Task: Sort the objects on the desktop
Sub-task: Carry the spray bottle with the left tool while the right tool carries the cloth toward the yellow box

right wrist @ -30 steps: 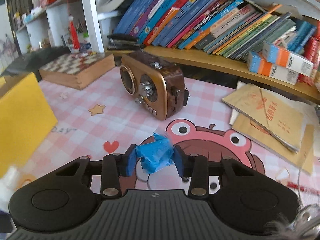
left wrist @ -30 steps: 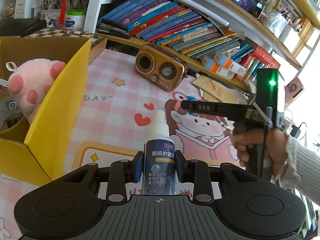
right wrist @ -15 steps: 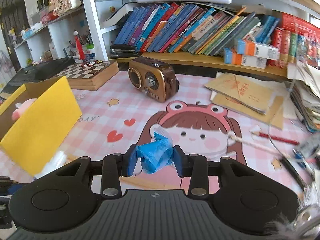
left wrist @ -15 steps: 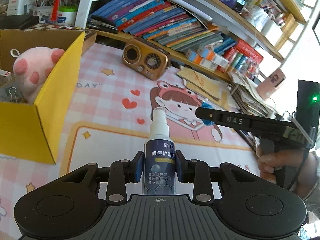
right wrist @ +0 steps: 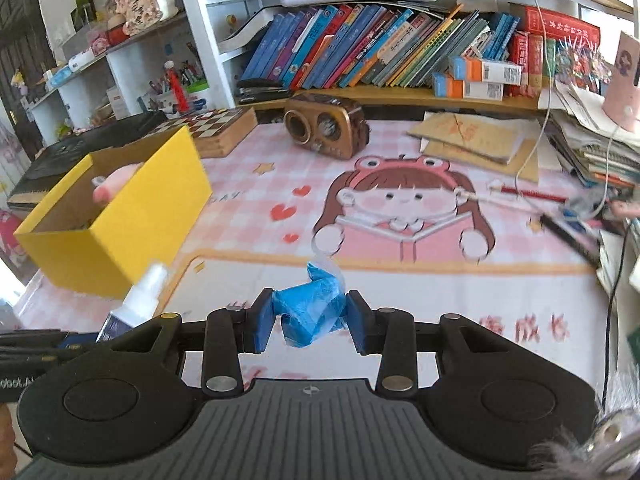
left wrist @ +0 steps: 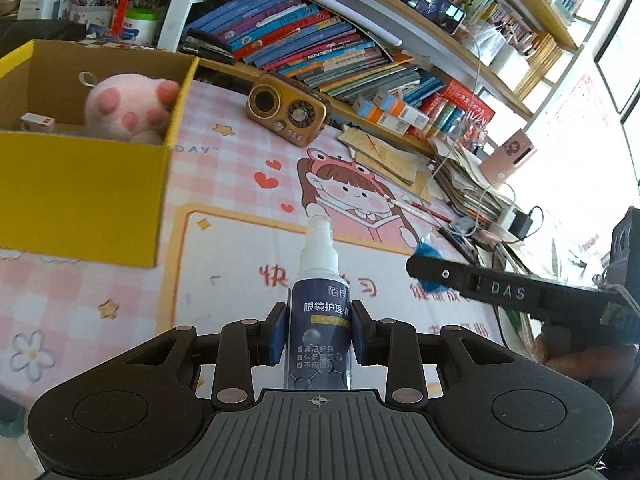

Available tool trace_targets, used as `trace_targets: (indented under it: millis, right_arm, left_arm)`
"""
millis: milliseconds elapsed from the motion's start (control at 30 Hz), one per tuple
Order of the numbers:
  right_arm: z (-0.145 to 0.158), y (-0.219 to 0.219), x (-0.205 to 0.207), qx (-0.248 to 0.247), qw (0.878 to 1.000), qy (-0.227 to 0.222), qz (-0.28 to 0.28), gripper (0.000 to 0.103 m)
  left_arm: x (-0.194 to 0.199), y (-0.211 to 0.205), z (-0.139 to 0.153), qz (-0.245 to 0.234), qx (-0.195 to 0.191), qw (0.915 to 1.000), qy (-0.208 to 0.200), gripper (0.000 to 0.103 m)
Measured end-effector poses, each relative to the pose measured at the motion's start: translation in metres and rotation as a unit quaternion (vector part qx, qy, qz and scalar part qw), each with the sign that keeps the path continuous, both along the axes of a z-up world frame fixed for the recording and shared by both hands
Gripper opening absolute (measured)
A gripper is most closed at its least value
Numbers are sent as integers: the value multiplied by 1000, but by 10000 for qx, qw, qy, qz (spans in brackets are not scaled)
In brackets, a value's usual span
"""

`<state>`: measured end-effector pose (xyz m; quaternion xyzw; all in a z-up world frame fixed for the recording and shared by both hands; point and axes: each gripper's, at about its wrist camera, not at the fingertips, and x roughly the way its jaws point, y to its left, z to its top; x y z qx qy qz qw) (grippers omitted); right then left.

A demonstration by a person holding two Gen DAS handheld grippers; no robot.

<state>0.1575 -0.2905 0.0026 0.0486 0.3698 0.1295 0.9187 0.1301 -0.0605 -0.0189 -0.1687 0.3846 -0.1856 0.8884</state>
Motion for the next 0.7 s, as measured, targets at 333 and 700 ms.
trace_targets:
  millis: [333, 700]
  right_arm:
    - [1, 51, -69, 15, 10000, 39, -62, 35]
    - [0, 112, -123, 7, 9998, 63, 167, 35]
  left_arm:
    - [-51, 44, 4, -196, -38, 9998, -65, 31]
    - [-100, 96, 3, -76, -57, 9999, -92, 31]
